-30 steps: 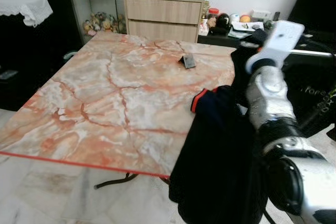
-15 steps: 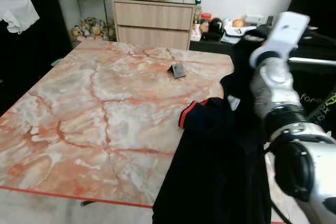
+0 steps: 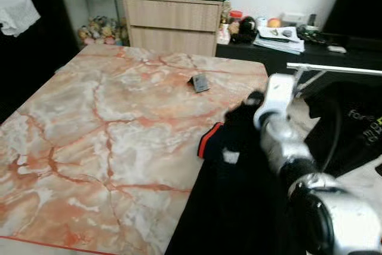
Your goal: Hang hanger
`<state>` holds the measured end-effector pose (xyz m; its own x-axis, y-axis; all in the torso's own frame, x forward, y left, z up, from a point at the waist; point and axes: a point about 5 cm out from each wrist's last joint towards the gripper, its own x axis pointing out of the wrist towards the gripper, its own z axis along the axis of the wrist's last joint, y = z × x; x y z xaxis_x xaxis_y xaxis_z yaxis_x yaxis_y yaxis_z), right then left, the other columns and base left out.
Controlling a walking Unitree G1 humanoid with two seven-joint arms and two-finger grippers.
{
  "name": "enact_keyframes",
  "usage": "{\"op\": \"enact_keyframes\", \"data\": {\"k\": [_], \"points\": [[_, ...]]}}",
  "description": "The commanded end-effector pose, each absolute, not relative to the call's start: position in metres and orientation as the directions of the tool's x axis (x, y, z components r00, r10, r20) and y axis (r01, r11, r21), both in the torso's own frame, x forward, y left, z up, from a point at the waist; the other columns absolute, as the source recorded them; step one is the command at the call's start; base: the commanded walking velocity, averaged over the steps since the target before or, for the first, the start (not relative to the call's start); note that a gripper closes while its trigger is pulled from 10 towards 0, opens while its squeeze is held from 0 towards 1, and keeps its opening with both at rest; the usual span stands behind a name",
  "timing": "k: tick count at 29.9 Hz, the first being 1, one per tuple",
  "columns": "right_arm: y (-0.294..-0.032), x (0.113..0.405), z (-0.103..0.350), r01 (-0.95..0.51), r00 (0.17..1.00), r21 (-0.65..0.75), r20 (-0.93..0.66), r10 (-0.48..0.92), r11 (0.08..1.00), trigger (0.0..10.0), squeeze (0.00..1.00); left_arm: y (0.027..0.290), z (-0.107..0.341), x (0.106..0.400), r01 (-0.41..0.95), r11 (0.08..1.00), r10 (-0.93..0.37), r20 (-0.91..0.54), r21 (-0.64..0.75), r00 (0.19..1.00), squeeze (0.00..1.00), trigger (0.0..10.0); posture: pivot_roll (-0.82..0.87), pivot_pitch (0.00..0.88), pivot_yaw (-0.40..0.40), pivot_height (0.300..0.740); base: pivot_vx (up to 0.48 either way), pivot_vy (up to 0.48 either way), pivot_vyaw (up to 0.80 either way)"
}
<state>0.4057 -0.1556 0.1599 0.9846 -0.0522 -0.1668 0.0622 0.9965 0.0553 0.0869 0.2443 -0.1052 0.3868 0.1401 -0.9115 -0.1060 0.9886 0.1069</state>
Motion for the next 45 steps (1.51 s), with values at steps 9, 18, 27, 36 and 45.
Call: {"op": "enact_keyframes", "data": {"k": [9,18,27,36,45], "points": [[-0.152,0.385,0.133,0.071,0.986,0.092,-0.159,-0.056,0.993,10.0,0.74,0.226,-0.111,0.081,-0.066,0.994,0.108,-0.924,0.090,0.367,0.00,10.0,0.12,0.000,-0.036,0.740,0.000,0.000,0.00],[-0.143,0.349,0.131,0.116,0.988,0.055,-0.112,-0.109,0.992,10.0,1.00,0.227,-0.110,0.083,-0.044,0.994,0.109,-0.925,0.100,0.365,0.00,10.0,0.12,0.000,-0.044,0.740,0.000,0.000,0.00],[-0.147,0.316,0.121,0.135,0.976,0.026,-0.173,-0.129,0.990,10.0,1.00,0.251,-0.108,0.060,-0.055,0.991,0.135,-0.934,0.124,0.331,0.00,10.0,0.11,0.000,-0.048,0.740,0.000,0.000,0.00],[-0.137,0.290,0.140,0.086,0.996,0.072,-0.038,-0.084,0.994,10.0,0.00,0.274,-0.102,0.041,-0.074,0.985,0.172,-0.934,0.156,0.315,0.00,10.0,0.12,0.000,-0.048,0.740,0.000,0.000,0.00],[-0.120,0.278,0.150,0.010,0.999,0.091,0.035,-0.014,0.996,10.0,0.00,0.247,-0.108,0.070,-0.050,0.987,0.163,-0.924,0.155,0.346,0.00,10.0,0.12,0.000,-0.051,0.740,0.000,0.000,0.00]]}}
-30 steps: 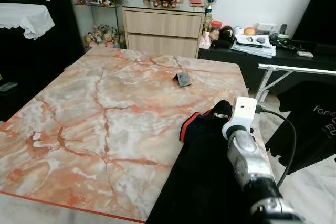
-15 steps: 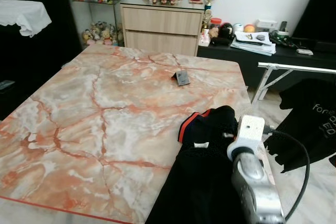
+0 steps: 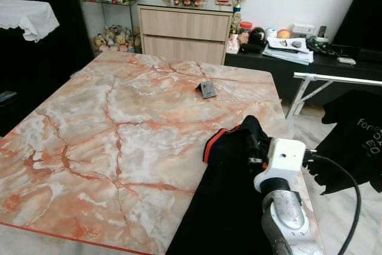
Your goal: Hang hanger
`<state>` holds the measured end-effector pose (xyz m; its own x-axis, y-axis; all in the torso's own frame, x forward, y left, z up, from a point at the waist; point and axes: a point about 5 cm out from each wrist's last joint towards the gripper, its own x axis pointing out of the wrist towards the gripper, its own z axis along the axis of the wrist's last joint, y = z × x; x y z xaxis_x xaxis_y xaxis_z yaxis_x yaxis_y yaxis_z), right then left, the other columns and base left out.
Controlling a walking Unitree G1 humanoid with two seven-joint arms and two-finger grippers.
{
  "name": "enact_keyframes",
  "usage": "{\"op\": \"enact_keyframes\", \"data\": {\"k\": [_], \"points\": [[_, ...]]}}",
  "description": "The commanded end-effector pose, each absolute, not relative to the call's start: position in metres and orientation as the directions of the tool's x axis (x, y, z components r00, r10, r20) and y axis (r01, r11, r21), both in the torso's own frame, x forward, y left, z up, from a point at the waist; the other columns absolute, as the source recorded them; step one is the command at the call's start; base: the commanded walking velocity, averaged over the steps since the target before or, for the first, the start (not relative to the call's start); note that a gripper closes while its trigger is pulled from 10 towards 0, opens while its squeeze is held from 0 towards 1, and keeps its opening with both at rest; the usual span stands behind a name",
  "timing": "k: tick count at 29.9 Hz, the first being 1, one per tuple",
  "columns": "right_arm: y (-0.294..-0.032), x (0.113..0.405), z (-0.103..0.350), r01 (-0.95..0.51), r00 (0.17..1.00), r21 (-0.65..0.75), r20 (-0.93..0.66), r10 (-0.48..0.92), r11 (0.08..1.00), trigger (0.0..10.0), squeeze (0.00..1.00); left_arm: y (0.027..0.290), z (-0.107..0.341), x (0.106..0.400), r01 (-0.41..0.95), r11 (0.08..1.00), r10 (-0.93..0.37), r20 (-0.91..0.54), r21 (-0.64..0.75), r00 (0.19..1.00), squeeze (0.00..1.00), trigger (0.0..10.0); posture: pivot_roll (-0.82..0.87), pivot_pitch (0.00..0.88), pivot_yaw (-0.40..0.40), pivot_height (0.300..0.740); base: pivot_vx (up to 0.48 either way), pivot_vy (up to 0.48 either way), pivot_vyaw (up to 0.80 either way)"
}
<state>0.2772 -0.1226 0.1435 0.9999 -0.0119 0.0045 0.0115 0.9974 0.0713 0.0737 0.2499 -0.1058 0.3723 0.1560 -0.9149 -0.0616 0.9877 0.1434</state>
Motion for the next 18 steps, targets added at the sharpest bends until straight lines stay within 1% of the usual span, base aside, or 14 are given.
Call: {"op": "enact_keyframes", "data": {"k": [1,3,5,6,10,13,18], "points": [[-0.120,0.279,0.151,0.013,0.999,0.088,0.037,-0.016,0.996,10.0,0.00,0.240,-0.109,0.076,-0.048,0.988,0.157,-0.922,0.150,0.353,0.00,10.0,0.12,0.000,-0.052,0.740,0.000,0.000,0.00],[-0.122,0.281,0.152,0.026,0.999,0.096,0.040,-0.030,0.995,10.0,0.00,0.228,-0.109,0.088,-0.045,0.989,0.144,-0.918,0.137,0.370,0.00,10.0,0.12,0.000,-0.054,0.740,0.000,0.000,0.00],[-0.123,0.281,0.152,0.031,0.999,0.100,0.040,-0.035,0.994,10.0,0.00,0.225,-0.109,0.091,-0.045,0.990,0.141,-0.916,0.134,0.375,0.00,10.0,0.12,0.000,-0.054,0.740,0.000,0.000,0.00],[-0.124,0.282,0.153,0.032,0.999,0.096,0.039,-0.036,0.995,10.0,0.00,0.217,-0.109,0.101,-0.043,0.991,0.134,-0.912,0.127,0.388,0.00,10.0,0.12,0.000,-0.055,0.740,0.000,0.000,0.00],[-0.128,0.287,0.156,0.047,0.997,0.095,0.051,-0.052,0.994,10.0,0.00,0.203,-0.107,0.119,-0.048,0.992,0.123,-0.903,0.113,0.412,0.00,10.0,0.13,0.000,-0.053,0.740,0.000,0.000,0.00],[-0.129,0.290,0.159,0.061,0.996,0.104,0.066,-0.068,0.993,10.0,0.00,0.198,-0.105,0.128,-0.047,0.993,0.116,-0.896,0.106,0.428,0.00,10.0,0.13,0.000,-0.052,0.740,0.000,0.000,0.00],[-0.130,0.292,0.160,0.062,0.995,0.107,0.075,-0.070,0.992,10.0,0.00,0.199,-0.102,0.137,-0.061,0.991,0.131,-0.881,0.116,0.455,0.00,10.0,0.13,0.000,-0.049,0.740,0.000,0.000,0.00]]}}
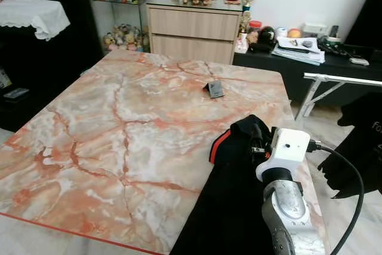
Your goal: Hang hanger
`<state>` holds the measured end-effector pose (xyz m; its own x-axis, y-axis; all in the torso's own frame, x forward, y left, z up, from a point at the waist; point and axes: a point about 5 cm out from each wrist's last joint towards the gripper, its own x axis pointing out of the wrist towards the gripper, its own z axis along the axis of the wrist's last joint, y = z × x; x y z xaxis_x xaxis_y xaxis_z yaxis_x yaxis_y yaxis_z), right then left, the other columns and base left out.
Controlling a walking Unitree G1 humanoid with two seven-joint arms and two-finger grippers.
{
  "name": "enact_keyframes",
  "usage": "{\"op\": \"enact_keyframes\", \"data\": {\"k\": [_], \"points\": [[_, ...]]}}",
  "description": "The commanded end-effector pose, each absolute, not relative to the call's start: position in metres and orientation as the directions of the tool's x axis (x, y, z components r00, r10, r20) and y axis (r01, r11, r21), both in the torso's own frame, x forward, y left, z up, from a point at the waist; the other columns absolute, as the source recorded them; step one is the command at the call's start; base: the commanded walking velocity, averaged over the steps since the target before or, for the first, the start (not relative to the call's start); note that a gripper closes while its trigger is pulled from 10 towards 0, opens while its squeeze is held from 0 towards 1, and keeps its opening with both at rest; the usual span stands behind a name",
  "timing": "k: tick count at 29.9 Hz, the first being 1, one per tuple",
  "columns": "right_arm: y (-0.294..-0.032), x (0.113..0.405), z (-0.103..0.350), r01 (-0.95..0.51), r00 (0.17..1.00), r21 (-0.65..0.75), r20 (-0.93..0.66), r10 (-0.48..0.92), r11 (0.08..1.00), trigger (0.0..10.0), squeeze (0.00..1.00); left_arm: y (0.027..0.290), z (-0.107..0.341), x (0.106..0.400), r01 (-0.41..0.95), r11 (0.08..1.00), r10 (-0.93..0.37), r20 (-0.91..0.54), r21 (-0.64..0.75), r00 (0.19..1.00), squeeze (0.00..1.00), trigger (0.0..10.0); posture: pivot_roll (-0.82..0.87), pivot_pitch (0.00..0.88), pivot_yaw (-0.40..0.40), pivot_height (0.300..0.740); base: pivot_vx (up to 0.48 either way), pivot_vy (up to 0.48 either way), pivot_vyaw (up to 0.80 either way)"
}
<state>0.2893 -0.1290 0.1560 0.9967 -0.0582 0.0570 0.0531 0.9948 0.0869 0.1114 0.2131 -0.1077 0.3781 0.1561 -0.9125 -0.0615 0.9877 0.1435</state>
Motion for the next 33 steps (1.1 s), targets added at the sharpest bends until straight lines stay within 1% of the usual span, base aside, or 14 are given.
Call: {"op": "enact_keyframes", "data": {"k": [1,6,7,8,11,12,15,21,33], "points": [[-0.130,0.293,0.160,0.064,0.995,0.106,0.074,-0.072,0.992,10.0,0.00,0.196,-0.101,0.142,-0.059,0.991,0.132,-0.876,0.118,0.464,0.00,10.0,0.13,0.000,-0.047,0.740,0.000,0.000,0.00],[-0.131,0.296,0.161,0.072,0.994,0.113,0.079,-0.081,0.991,10.0,0.00,0.191,-0.097,0.153,-0.052,0.991,0.133,-0.868,0.123,0.479,0.00,10.0,0.13,0.000,-0.043,0.740,0.000,0.000,0.00],[-0.130,0.297,0.161,0.071,0.993,0.114,0.081,-0.081,0.991,10.0,0.00,0.184,-0.096,0.160,-0.048,0.992,0.125,-0.865,0.117,0.485,0.00,10.0,0.14,0.000,-0.041,0.740,0.000,0.000,0.00],[-0.130,0.297,0.161,0.071,0.993,0.114,0.081,-0.081,0.991,10.0,0.00,0.184,-0.096,0.160,-0.048,0.992,0.125,-0.865,0.117,0.485,0.00,10.0,0.14,0.000,-0.041,0.740,0.000,0.000,0.00],[-0.130,0.298,0.161,0.071,0.994,0.116,0.080,-0.080,0.991,10.0,0.00,0.172,-0.093,0.169,-0.041,0.994,0.111,-0.862,0.105,0.495,0.00,10.0,0.14,0.000,-0.040,0.740,0.000,0.000,0.00],[-0.130,0.298,0.161,0.072,0.994,0.116,0.079,-0.081,0.991,10.0,0.00,0.184,-0.097,0.158,-0.050,0.992,0.124,-0.869,0.114,0.480,0.00,10.0,0.14,0.000,-0.038,0.740,0.000,0.000,0.00],[-0.130,0.299,0.160,0.073,0.993,0.118,0.079,-0.083,0.990,10.0,0.00,0.198,-0.099,0.146,-0.058,0.991,0.137,-0.875,0.124,0.464,0.00,10.0,0.14,0.000,-0.037,0.740,0.000,0.000,0.00],[-0.131,0.300,0.160,0.077,0.993,0.118,0.080,-0.087,0.990,10.0,0.00,0.202,-0.099,0.144,-0.064,0.990,0.138,-0.876,0.123,0.461,0.00,10.0,0.14,0.000,-0.036,0.740,0.000,0.000,0.00],[-0.134,0.302,0.160,0.087,0.992,0.114,0.078,-0.096,0.990,10.0,0.00,0.202,-0.099,0.143,-0.069,0.991,0.133,-0.876,0.114,0.463,0.00,10.0,0.14,0.000,-0.038,0.740,-0.275,0.000,0.00]]}}
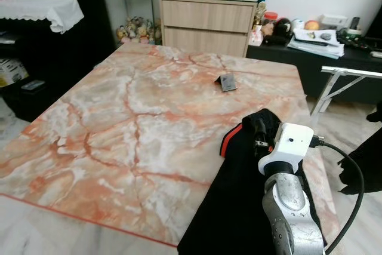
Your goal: Hang hanger
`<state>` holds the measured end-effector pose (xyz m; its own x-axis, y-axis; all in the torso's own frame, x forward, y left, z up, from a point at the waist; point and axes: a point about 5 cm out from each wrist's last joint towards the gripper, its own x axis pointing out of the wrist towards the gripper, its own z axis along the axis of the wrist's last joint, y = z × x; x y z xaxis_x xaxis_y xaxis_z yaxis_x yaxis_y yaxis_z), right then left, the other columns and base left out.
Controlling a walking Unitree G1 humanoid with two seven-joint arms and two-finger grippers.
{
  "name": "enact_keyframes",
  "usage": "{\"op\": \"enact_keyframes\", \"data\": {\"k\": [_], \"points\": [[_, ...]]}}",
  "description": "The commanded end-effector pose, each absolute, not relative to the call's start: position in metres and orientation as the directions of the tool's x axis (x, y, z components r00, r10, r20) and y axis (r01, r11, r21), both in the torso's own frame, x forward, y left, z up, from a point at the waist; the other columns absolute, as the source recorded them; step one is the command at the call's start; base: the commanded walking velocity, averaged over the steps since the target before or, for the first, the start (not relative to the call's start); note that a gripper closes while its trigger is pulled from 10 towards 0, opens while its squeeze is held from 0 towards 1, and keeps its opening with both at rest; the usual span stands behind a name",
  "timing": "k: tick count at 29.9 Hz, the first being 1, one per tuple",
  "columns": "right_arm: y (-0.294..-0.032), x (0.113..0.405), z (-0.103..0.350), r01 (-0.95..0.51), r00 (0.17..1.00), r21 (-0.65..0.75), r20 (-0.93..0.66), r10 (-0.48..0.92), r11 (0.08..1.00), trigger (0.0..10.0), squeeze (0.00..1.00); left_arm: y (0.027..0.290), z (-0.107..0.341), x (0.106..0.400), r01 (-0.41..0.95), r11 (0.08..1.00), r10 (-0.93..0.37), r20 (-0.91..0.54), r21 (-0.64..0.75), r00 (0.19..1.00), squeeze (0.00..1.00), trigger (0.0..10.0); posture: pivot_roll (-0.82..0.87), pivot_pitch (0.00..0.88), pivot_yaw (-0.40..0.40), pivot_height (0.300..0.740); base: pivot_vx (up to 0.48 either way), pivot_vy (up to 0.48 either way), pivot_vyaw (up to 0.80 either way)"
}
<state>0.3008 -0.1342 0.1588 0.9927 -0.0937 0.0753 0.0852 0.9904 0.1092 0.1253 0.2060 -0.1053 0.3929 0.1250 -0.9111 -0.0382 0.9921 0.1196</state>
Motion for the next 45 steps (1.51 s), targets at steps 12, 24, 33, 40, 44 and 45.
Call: {"op": "enact_keyframes", "data": {"k": [12,24,33,40,44,45], "points": [[-0.135,0.304,0.159,0.095,0.992,0.116,0.078,-0.104,0.989,10.0,0.00,0.202,-0.100,0.142,-0.067,0.991,0.132,-0.877,0.114,0.462,0.00,10.0,0.14,0.000,-0.035,0.740,-0.278,0.000,0.00],[-0.154,0.307,0.156,0.158,0.984,0.119,0.064,-0.166,0.980,10.0,0.00,0.212,-0.095,0.148,-0.060,0.980,0.196,-0.845,0.192,0.498,0.00,10.0,0.14,0.000,-0.034,0.740,-0.023,0.000,0.00],[-0.162,0.307,0.153,0.184,0.980,0.116,0.053,-0.191,0.976,10.0,0.00,0.288,-0.065,0.152,-0.109,0.891,0.401,-0.654,0.440,0.642,0.00,10.0,0.15,0.000,-0.035,0.740,0.000,0.000,0.00],[-0.161,0.308,0.152,0.182,0.981,0.118,0.049,-0.189,0.976,10.0,0.00,0.290,-0.058,0.159,-0.056,0.854,0.409,-0.601,0.517,0.687,0.00,10.0,0.15,0.000,-0.038,0.740,0.000,0.000,0.00],[-0.161,0.308,0.151,0.177,0.982,0.118,0.049,-0.183,0.977,10.0,0.00,0.275,-0.058,0.167,-0.046,0.905,0.313,-0.587,0.423,0.747,0.00,10.0,0.15,0.000,-0.039,0.740,0.000,0.000,0.00],[-0.161,0.308,0.151,0.177,0.982,0.118,0.049,-0.184,0.977,10.0,0.00,0.269,-0.058,0.169,-0.017,0.919,0.266,-0.591,0.393,0.761,0.00,10.0,0.15,0.000,-0.038,0.740,0.000,0.000,0.00]]}}
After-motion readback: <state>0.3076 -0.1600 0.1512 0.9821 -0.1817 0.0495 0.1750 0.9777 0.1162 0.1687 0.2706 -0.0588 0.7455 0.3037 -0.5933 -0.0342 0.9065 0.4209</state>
